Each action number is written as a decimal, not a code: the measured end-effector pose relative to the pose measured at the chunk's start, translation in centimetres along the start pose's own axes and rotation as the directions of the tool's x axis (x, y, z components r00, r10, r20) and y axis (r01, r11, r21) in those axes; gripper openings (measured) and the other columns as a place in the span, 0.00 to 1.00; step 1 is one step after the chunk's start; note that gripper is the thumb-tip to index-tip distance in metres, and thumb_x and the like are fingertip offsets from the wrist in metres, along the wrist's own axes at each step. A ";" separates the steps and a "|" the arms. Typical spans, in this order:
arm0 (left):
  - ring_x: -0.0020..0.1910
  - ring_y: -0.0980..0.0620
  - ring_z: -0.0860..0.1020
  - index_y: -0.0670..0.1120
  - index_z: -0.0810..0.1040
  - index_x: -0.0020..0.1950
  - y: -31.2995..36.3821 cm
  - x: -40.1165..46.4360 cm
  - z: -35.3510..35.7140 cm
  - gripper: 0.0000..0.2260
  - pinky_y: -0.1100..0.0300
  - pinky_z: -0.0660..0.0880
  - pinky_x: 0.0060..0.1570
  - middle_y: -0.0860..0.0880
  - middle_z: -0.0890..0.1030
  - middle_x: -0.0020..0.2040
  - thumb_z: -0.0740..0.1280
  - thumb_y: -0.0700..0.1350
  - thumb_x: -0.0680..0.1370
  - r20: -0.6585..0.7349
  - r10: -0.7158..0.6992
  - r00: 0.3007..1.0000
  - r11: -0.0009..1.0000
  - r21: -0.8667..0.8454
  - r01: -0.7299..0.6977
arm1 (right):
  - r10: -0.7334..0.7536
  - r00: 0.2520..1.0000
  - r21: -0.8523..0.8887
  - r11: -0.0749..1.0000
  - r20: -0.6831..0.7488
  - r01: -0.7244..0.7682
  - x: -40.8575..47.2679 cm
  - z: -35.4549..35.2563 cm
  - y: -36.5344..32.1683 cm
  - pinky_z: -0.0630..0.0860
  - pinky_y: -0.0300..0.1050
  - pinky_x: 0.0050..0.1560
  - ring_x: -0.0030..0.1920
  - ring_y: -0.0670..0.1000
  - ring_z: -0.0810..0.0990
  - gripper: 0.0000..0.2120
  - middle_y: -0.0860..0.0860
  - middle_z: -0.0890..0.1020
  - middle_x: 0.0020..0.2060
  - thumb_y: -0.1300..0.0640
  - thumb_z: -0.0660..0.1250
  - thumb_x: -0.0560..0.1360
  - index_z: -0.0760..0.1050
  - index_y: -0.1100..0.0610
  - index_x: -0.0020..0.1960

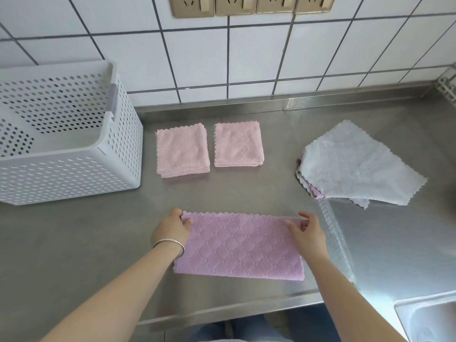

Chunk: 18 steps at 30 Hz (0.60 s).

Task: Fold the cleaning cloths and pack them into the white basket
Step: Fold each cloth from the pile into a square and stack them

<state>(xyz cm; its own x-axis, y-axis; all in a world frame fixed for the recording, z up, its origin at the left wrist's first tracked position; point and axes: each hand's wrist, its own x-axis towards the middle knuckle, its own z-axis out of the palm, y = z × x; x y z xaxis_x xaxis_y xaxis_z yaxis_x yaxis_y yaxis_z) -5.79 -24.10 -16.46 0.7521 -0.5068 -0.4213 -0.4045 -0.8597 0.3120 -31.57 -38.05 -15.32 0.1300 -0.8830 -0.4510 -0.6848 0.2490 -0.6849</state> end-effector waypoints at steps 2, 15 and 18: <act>0.56 0.40 0.75 0.46 0.71 0.62 0.1 -1.3 0.5 0.18 0.50 0.73 0.50 0.42 0.76 0.58 0.65 0.45 0.73 -0.172 0.099 0.980 0.993 0.077 -0.086 | 0.023 0.997 0.061 0.998 -0.069 -0.019 -1.0 0.1 0.6 0.69 0.45 0.49 0.50 0.50 0.73 0.24 0.51 0.75 0.52 0.53 0.66 0.75 0.64 0.56 0.68; 0.74 0.43 0.51 0.53 0.51 0.74 0.9 -4.0 6.9 0.30 0.36 0.46 0.67 0.50 0.57 0.76 0.40 0.66 0.76 0.228 0.703 0.674 0.516 0.488 -0.704 | 0.141 0.988 -0.234 0.960 -0.070 -0.154 -6.3 2.0 2.8 0.72 0.50 0.56 0.59 0.54 0.72 0.26 0.54 0.71 0.61 0.58 0.64 0.71 0.63 0.59 0.68; 0.72 0.42 0.57 0.54 0.56 0.73 0.2 -4.4 7.0 0.31 0.36 0.50 0.66 0.50 0.60 0.74 0.38 0.66 0.75 0.207 0.666 0.716 0.577 0.465 -0.671 | 0.159 0.982 -0.225 0.958 -0.097 -0.177 -6.2 2.2 3.1 0.73 0.50 0.57 0.57 0.54 0.73 0.23 0.53 0.74 0.59 0.57 0.65 0.71 0.66 0.59 0.65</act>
<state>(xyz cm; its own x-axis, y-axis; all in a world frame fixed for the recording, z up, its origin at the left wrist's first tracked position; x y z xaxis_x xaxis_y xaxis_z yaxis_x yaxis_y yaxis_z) -12.83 -22.49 -20.53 0.1614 -0.9491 -0.2706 -0.9802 -0.1859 0.0674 -32.89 -30.93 -15.91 -0.0508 -0.8665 -0.4965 -0.8404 0.3057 -0.4475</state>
